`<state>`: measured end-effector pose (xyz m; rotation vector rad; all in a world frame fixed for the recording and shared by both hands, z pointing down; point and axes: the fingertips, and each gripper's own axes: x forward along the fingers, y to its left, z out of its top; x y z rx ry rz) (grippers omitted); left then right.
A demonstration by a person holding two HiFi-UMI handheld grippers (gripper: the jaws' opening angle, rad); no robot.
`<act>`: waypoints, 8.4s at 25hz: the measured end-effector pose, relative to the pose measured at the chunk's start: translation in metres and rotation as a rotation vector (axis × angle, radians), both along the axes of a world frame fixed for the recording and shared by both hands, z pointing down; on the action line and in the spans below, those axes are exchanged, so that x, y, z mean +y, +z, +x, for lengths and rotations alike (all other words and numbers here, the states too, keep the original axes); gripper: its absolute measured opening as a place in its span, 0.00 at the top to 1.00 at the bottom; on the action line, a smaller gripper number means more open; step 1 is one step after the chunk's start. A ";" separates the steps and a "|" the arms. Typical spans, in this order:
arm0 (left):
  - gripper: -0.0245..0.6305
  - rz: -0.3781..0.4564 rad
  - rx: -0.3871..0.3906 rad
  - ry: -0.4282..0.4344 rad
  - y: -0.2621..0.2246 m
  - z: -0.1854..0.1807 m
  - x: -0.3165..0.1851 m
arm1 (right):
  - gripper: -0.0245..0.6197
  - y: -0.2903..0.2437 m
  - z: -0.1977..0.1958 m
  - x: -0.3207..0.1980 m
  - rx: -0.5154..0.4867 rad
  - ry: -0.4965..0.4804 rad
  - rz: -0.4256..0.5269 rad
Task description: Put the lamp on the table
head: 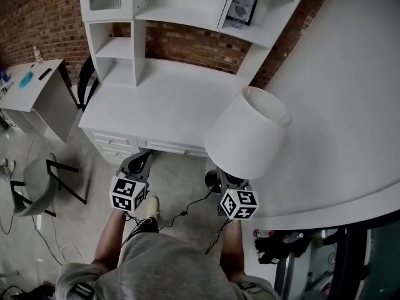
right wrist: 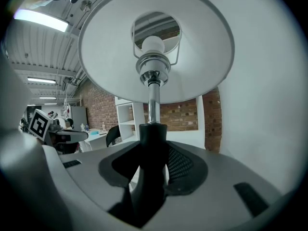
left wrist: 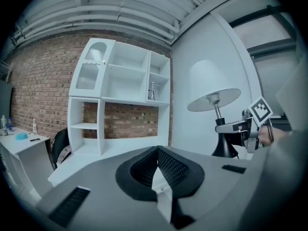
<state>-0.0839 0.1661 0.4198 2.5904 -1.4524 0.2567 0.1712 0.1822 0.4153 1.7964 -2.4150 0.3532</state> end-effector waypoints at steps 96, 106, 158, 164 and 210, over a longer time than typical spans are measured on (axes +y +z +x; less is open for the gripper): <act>0.95 -0.273 0.002 -0.147 0.186 -0.030 -0.462 | 0.71 0.249 -0.058 -0.523 -0.084 -0.065 -0.226; 0.95 -0.293 0.007 -0.134 0.195 -0.028 -0.450 | 0.71 0.248 -0.060 -0.516 -0.057 -0.062 -0.224; 0.95 -0.269 -0.092 0.017 0.213 -0.013 -0.369 | 0.71 0.245 -0.066 -0.469 0.015 -0.083 0.079; 0.95 -0.274 -0.089 0.012 0.214 -0.011 -0.363 | 0.71 0.246 -0.064 -0.464 0.014 -0.100 0.084; 0.95 -0.276 -0.087 0.061 0.215 -0.009 -0.352 | 0.62 0.248 -0.073 -0.443 0.029 -0.091 0.112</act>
